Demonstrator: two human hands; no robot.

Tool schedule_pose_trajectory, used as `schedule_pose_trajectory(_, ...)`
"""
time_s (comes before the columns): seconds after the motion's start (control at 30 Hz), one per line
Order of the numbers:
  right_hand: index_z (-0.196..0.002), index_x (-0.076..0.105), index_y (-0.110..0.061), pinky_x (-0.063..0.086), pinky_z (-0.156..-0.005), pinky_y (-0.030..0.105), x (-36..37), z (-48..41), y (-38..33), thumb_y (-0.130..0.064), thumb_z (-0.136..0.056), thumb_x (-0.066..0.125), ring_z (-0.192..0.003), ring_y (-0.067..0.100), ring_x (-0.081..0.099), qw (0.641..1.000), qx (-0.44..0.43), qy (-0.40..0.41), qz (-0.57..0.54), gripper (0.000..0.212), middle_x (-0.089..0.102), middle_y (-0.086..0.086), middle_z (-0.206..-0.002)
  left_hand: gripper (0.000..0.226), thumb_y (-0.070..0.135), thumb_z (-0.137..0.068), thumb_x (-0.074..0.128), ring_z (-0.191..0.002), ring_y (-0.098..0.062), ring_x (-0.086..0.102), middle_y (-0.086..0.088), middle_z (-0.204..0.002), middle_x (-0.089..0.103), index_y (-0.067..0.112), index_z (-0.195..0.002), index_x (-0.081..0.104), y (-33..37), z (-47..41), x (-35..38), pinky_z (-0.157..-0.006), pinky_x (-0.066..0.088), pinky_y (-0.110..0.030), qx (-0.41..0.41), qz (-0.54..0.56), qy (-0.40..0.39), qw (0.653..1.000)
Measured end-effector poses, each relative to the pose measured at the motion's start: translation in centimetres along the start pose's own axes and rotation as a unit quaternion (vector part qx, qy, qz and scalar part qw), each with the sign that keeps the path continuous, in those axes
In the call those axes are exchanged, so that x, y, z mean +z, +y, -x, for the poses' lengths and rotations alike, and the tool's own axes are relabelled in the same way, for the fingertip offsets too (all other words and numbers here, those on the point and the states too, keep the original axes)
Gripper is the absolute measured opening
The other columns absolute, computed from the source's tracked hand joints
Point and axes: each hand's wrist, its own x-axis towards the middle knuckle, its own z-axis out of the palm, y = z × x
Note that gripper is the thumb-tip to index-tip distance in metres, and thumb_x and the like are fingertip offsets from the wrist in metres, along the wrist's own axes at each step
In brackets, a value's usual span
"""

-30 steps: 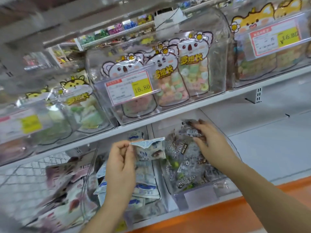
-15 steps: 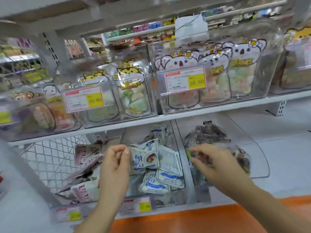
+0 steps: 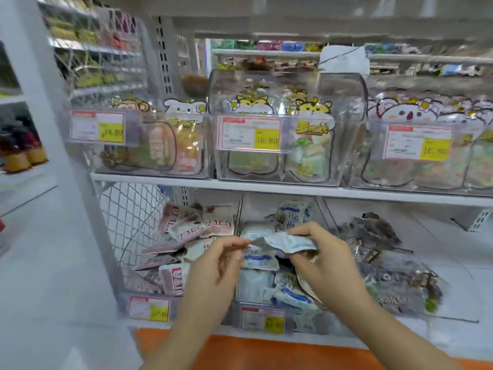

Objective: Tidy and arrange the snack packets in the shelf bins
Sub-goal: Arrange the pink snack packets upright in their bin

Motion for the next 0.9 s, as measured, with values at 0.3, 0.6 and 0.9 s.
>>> schedule_pose_trajectory(0.3, -0.128, 0.056, -0.016, 0.046, -0.084, 0.021, 3.7, -7.2, 3.1, -0.014, -0.091, 0.059, -0.102, 0.022, 0.063, 0.984, 0.035, -0.062, 0.164, 0.037, 0.066, 0.006, -0.116, 0.021, 0.018, -0.093, 0.053, -0.093, 0.005, 0.056, 0.027, -0.098, 0.059, 0.036, -0.1, 0.061, -5.6, -2.0, -5.1, -0.079, 0.047, -0.021, 0.042, -0.172, 0.017, 0.984)
schedule_pose_trajectory(0.6, -0.119, 0.065, -0.024, 0.039, -0.099, 0.021, 8.4, -6.9, -3.9, -0.026, -0.09, 0.06, -0.108, 0.008, 0.057, 0.947, -0.158, -0.194, 0.202, 0.029, 0.065, -0.008, -0.118, 0.02, 0.018, -0.093, 0.054, -0.089, 0.009, 0.055, 0.024, -0.095, 0.06, 0.034, -0.102, 0.063, -7.2, -3.1, -9.8, -0.073, 0.042, -0.011, 0.008, -0.161, 0.063, 0.985)
schedule_pose_trajectory(0.9, -0.122, 0.056, -0.027, 0.044, -0.084, 0.033, 15.8, -6.9, -6.6, -0.036, -0.084, 0.062, -0.109, 0.025, 0.056, 0.842, -0.212, -0.325, 0.376, 0.04, 0.063, 0.001, -0.119, 0.02, 0.022, -0.092, 0.056, -0.093, 0.009, 0.058, 0.028, -0.096, 0.062, 0.042, -0.096, 0.059, -9.4, -0.6, -14.5, -0.082, 0.046, -0.014, -0.055, -0.142, 0.04, 0.988)
